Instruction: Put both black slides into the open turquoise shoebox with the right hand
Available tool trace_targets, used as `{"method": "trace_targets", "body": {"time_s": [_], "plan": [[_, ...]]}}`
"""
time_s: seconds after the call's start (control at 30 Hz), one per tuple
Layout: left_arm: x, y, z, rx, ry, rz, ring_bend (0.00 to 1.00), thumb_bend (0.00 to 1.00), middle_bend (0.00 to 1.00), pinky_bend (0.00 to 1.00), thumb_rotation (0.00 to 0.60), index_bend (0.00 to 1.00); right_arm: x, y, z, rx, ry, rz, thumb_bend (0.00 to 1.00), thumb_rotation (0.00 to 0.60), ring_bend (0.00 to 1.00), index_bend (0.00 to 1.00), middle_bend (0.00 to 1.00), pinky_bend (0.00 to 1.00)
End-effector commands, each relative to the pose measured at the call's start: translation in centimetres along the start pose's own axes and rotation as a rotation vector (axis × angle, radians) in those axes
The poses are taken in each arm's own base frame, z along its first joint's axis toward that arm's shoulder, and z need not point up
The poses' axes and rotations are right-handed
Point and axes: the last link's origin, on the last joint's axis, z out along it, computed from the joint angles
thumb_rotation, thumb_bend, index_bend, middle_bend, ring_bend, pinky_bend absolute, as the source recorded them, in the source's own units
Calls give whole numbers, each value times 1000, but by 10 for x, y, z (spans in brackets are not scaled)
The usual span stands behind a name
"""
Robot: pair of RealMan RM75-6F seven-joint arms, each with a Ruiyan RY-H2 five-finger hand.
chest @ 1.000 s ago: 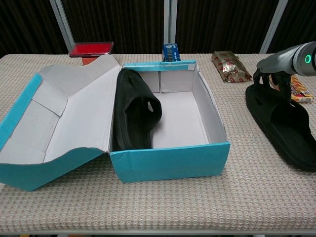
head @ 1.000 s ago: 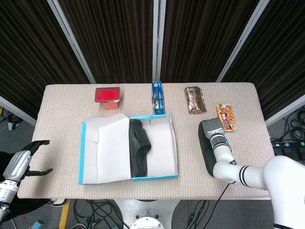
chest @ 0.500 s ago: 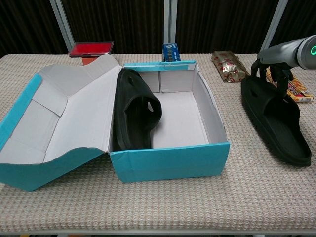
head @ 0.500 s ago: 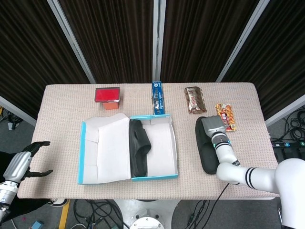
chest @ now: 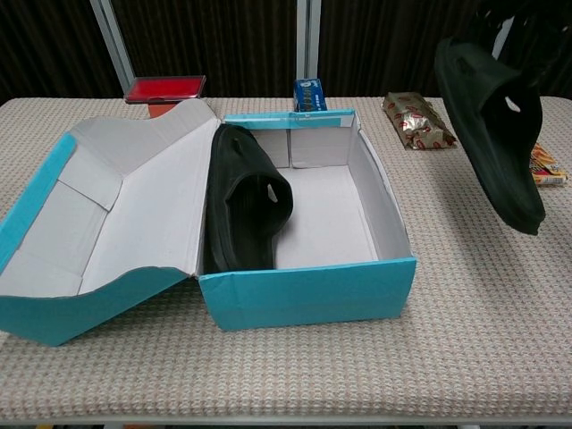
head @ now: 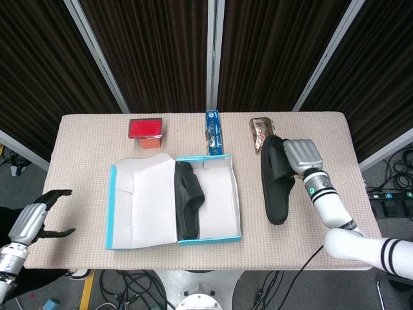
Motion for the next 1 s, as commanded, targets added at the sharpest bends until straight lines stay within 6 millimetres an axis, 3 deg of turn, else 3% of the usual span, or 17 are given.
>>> {"method": "trace_targets", "body": {"time_s": [0.03, 0.13, 0.27, 0.67, 1.0], "plan": [[0, 2, 2, -4, 0, 1, 124, 40, 216, 184, 600, 185, 27, -8, -21, 67, 81, 84, 215, 600, 417, 549, 501, 610], [0, 5, 5, -6, 4, 3, 124, 41, 216, 184, 600, 185, 35, -19, -31, 146, 123, 158, 222, 600, 417, 549, 501, 611], [1, 7, 6, -2, 11, 5, 123, 40, 216, 184, 600, 185, 28, -29, -31, 232, 134, 240, 227, 600, 417, 550, 501, 611], [9, 4, 5, 13, 44, 12, 124, 41, 216, 184, 600, 185, -34, -57, 10, 369, 52, 506, 232, 600, 417, 551, 502, 611], [14, 2, 5, 16, 68, 12, 124, 41, 216, 184, 600, 185, -67, -75, 31, 399, -14, 503, 247, 600, 417, 556, 504, 611]]}}
